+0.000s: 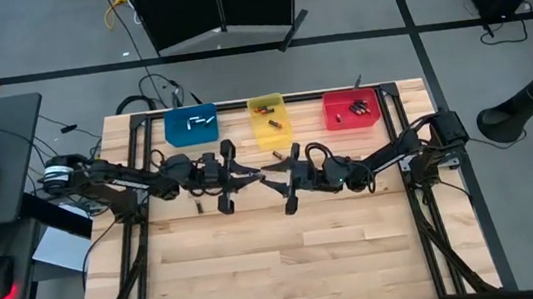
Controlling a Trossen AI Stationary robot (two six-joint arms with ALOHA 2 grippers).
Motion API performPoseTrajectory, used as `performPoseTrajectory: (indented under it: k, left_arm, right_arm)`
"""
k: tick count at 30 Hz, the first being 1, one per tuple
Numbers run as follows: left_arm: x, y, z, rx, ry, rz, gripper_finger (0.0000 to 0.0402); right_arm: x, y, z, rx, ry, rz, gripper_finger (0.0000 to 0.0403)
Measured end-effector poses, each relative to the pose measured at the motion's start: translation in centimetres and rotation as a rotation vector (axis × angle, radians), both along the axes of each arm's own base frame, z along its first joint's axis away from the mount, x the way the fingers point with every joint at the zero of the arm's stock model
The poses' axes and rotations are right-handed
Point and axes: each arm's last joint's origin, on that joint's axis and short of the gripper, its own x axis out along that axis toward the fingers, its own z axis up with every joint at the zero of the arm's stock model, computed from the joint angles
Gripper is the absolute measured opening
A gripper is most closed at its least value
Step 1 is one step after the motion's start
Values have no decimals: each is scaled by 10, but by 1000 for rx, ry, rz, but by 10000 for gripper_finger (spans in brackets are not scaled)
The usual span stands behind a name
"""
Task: Sort batteries
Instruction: Put the silver battery into the blue bin
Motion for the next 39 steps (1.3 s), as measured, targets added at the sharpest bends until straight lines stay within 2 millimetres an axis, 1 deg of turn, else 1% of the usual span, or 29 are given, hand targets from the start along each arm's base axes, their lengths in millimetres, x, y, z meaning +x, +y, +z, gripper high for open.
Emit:
performPoseTrajectory:
  k: [4,7,9,12,15,18,21,23,26,29,30,31,33,35,39]
  left_arm:
    - [-1,0,9,14,-32,-6,55]
    - [-3,1,16,24,-42,-7,55]
    - [-5,5,22,36,-19,14,55]
    - [-12,12,33,36,39,49,55]
    - [-19,23,49,23,143,105,55]
    - [-27,37,68,5,304,209,55]
    - [-36,54,86,8,498,330,55]
    - [-42,68,95,-8,614,412,55]
    - [-49,90,103,-47,713,505,55]
    - [-56,115,102,-104,836,590,55]
    - [-58,125,101,-127,879,618,55]
    - [-60,134,98,-153,930,642,55]
    - [-62,153,92,-185,1017,675,55]
    - [-63,172,84,-222,1103,695,55]
    - [-60,204,60,-276,1207,717,55]
  right_arm:
    - [0,-2,-1,-3,10,-67,231]
    - [0,-6,-2,-19,30,-84,265]
    - [0,-7,-4,-21,49,-100,277]
    - [0,-9,-8,-35,94,-154,279]
    - [-1,-10,-12,-61,150,-206,262]
    - [-1,-10,-17,-70,196,-214,226]
    - [-1,-10,-22,-44,238,-212,178]
    - [-2,-10,-25,-29,264,-212,141]
    - [-2,-10,-28,-20,298,-213,84]
    - [-3,-10,-30,-20,311,-213,31]
    - [-3,-10,-30,-21,316,-213,17]
    - [-3,-10,-31,-22,322,-212,11]
    - [-3,-10,-31,-22,328,-210,13]
    - [-3,-10,-32,-20,336,-209,27]
    - [-4,-10,-34,-10,350,-210,40]
